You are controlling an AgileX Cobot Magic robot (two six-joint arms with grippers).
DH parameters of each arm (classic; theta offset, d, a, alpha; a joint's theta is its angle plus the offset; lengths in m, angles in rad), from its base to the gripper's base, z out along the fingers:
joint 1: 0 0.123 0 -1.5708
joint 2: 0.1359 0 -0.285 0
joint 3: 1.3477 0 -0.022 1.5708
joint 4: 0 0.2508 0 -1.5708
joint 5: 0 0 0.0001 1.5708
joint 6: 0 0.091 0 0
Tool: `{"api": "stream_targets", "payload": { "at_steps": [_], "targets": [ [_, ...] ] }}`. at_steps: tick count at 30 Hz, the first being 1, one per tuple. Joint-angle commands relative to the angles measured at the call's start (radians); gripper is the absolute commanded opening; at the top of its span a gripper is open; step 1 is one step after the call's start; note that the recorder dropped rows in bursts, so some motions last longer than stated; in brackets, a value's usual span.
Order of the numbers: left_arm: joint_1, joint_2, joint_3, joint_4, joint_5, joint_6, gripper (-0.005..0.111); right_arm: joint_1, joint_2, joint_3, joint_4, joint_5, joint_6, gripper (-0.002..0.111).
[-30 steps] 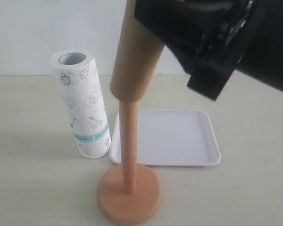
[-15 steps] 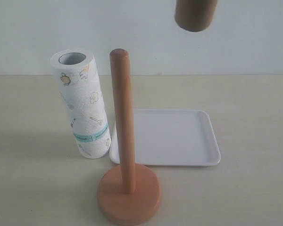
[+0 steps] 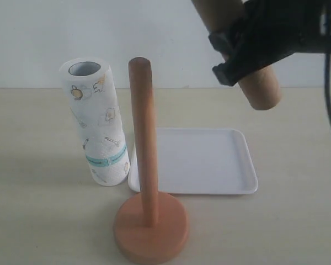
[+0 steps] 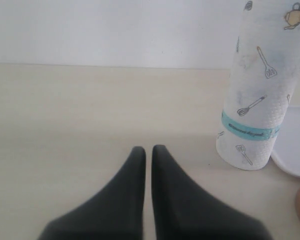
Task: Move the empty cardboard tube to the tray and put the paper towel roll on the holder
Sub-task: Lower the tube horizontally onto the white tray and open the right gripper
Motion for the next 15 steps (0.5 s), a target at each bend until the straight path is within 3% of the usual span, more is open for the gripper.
{"api": "stream_targets", "payload": {
  "at_steps": [1,15],
  "targets": [
    [-0.002,-0.003,0.004,0.001,0.000,0.003,0.004,0.001,0.124,-0.039,-0.033,0.035,-0.021,0.000],
    [-0.002,-0.003,0.004,0.001,0.000,0.003,0.004,0.001,0.388,-0.051,-0.164,0.007,-0.029,0.000]
  ]
}}
